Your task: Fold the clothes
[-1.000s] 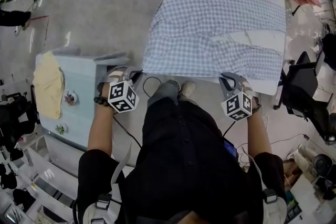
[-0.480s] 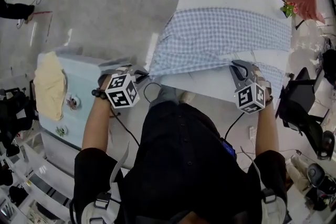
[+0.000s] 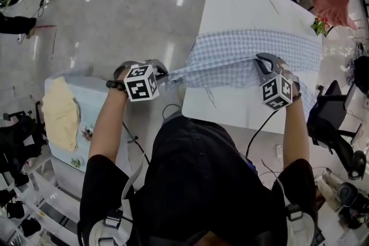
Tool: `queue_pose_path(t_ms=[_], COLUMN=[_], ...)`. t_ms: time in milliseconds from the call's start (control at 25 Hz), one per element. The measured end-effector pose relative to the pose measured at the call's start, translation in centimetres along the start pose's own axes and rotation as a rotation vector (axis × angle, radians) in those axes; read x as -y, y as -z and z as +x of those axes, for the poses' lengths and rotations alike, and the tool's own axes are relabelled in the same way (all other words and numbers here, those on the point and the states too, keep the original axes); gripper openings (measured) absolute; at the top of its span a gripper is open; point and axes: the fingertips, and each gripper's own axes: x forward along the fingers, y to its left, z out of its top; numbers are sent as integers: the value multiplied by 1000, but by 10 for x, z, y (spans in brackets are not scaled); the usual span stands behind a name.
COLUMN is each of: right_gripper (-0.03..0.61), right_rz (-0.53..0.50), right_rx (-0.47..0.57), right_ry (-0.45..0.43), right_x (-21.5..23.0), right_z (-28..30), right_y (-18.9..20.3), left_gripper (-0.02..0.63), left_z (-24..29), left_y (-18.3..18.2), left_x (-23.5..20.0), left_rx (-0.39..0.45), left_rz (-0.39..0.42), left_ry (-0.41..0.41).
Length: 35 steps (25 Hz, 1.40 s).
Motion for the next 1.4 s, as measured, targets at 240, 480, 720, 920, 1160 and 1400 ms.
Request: queue_pose_path(t_ms=[240, 480, 720, 920, 1160, 1400], right_gripper=[31, 26, 26, 26, 28, 28], right_rz=[13, 56, 69, 94, 130, 168], right_rx=[-52, -81, -130, -153, -143, -131], right_ry=[-11, -42, -48, -44, -73, -76], right_x=[32, 47, 59, 68, 75, 91], right_z=[37, 66, 91, 107, 116, 125], right_y=[-1, -2, 2, 8, 7, 3], left_gripper=[12, 12, 12, 12, 12, 12], left_z=[13, 30, 47, 60, 57, 57], left_y=[9, 21, 27, 30, 27, 31], left_x=[-54, -84, -108, -127, -137, -152], left_rx=[-4, 33, 38, 40, 117, 132], left_rz=[4, -57, -60, -95, -158, -189], left_ry=[49, 89, 101, 86, 96, 85])
